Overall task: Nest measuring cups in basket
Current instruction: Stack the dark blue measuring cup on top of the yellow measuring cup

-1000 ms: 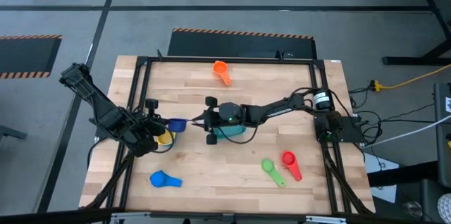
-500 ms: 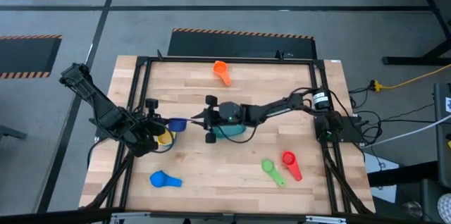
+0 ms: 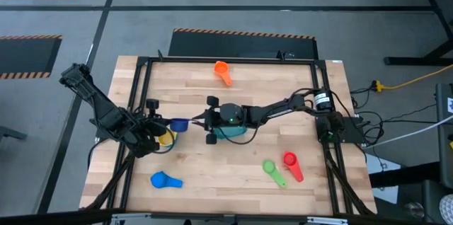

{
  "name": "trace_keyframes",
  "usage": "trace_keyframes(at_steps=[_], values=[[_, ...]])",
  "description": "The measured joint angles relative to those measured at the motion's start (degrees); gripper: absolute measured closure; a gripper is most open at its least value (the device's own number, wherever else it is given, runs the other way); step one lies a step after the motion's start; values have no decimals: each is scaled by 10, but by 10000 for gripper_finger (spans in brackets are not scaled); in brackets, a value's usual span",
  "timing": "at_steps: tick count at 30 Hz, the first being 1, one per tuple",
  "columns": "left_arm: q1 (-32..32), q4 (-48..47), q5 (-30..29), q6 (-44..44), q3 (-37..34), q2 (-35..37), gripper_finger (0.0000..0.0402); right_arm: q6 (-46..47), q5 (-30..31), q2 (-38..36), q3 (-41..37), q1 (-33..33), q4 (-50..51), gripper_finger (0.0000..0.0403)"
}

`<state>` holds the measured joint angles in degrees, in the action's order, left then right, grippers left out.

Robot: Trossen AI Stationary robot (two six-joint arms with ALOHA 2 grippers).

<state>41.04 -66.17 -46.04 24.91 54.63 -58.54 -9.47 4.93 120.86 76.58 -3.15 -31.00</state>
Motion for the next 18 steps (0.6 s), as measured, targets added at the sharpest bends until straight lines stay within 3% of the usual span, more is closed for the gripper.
trace_keyframes(at_steps=[13, 18], values=[[0, 29, -14, -1, 0, 0, 401, 2, 0, 0, 0, 1, 27, 328], [0, 29, -10, -1, 0, 0, 400, 2, 0, 0, 0, 1, 27, 347]])
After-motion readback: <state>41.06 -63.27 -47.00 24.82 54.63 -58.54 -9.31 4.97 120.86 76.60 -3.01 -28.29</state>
